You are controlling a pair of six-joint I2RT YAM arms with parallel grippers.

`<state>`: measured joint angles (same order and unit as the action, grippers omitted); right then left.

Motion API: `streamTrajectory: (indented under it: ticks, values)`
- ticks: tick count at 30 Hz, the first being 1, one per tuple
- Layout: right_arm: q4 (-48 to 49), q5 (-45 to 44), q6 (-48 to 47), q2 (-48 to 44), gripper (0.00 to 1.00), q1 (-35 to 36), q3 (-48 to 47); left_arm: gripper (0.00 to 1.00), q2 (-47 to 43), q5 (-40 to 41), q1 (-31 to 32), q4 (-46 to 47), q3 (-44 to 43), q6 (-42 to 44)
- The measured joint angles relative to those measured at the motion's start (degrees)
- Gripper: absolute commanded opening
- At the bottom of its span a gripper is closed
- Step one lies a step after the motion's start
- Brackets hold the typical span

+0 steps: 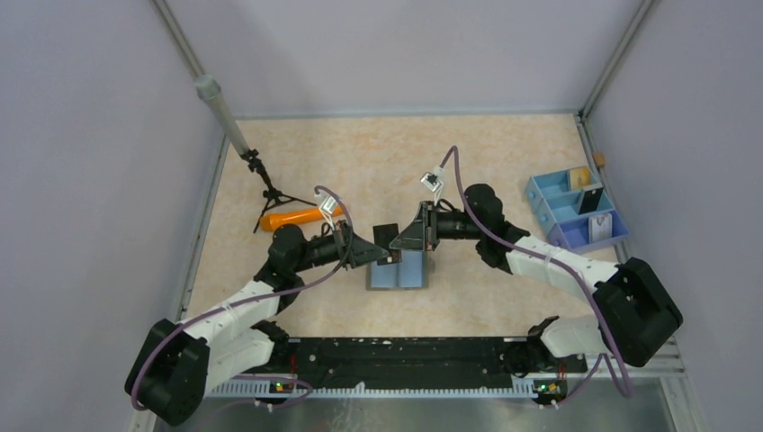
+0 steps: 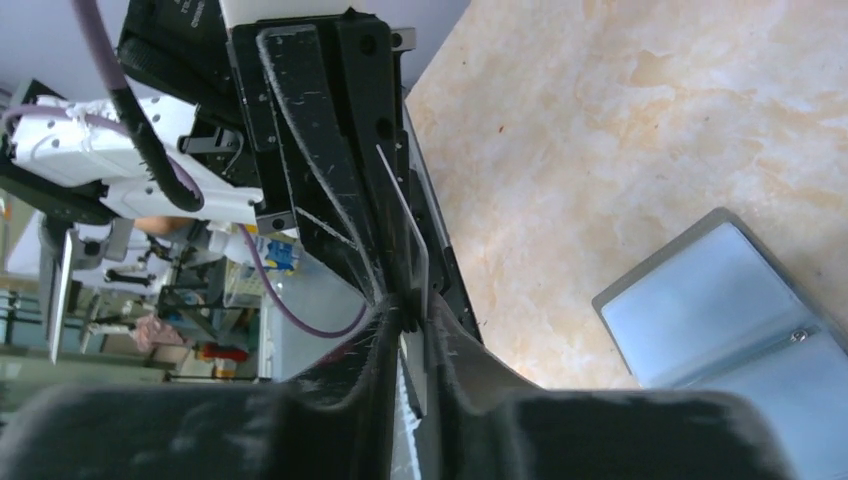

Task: Put the credit cards into the card holder
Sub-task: Pick up the credit card from the storage box, then insert the credit card into the card holder.

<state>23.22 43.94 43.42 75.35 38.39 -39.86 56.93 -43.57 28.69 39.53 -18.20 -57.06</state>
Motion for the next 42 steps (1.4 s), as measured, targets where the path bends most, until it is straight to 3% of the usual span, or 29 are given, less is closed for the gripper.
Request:
streamTrajectory:
  ticks: [2, 3, 7, 8, 10, 14, 18, 22, 42]
  values:
    - [2.25, 0.04, 1.57, 0.24, 0.00, 0.26, 0.11, 0.00, 0.44, 0.04, 0.00, 0.33, 0.00, -0.09]
    - [2.75, -0.11, 2.32, 0.31, 0.00, 0.26, 0.13, 0.08, 0.63, 0.07, -0.02, 0.50, 0.00, -0.07]
    - [3.76, -3.41, 4.20, 0.46, 0.00, 0.48, 1.75, 0.66, 1.64, 1.73, -0.04, -3.28, -0.39, 1.60]
    - [3.37, -5.09, 4.33, 0.46, 0.00, 0.63, 2.12, 0.75, 1.88, 2.82, -0.04, -5.46, -0.59, 2.71]
    - [2.05, -9.35, 4.66, 0.46, 0.00, 0.72, 3.10, 0.84, 2.40, 5.81, 0.00, -11.69, -0.98, 4.44]
    - [-0.09, -16.57, 4.85, 0.90, 0.00, 0.72, 5.79, 0.85, 3.39, 10.56, 0.00, -20.13, -1.20, 7.85]
    - [-0.44, -20.90, 5.49, 4.07, 0.00, 0.72, 8.02, 0.69, 6.14, 15.30, 0.00, -27.23, -2.25, 10.93]
    - [0.11, -23.04, 6.43, 7.26, 0.00, 0.72, 9.77, 0.66, 8.98, 18.16, 0.04, -31.04, -3.45, 13.16]
    - [8.74, -23.76, 10.82, 16.20, 0.00, 0.72, 11.47, 0.54, 16.11, 24.44, 1.16, -36.24, -6.56, 16.76]
